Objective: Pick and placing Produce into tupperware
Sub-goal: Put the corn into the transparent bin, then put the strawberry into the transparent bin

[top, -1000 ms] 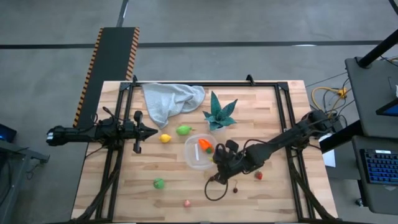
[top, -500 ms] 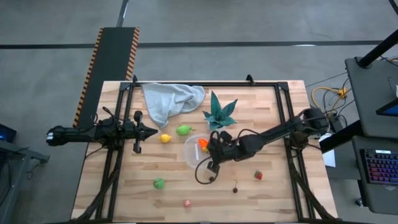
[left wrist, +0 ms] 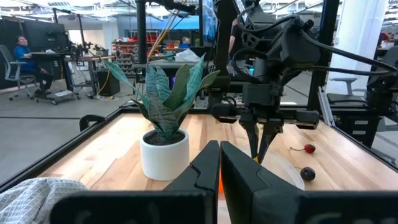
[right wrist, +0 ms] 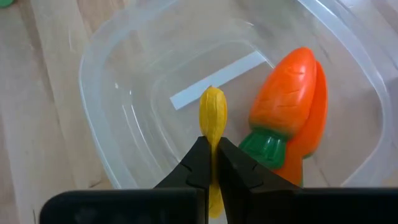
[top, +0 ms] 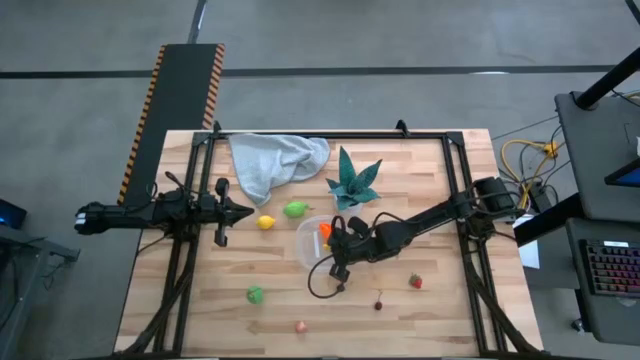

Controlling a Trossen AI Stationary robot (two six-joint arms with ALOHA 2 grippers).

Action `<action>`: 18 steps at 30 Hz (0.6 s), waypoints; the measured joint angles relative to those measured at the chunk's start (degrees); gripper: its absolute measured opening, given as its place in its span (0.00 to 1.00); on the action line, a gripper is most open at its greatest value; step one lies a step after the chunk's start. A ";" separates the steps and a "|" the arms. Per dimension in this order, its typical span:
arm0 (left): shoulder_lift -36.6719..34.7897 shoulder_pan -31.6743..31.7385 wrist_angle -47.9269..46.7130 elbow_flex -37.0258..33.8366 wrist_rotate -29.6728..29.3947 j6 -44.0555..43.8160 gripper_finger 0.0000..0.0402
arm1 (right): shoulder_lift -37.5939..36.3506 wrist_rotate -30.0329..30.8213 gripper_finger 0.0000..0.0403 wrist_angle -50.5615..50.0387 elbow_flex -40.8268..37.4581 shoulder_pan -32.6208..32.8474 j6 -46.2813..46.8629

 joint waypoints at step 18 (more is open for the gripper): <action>0.00 0.00 0.02 -0.02 0.00 0.00 0.00 | 0.00 -0.89 0.33 0.84 0.30 0.00 -0.22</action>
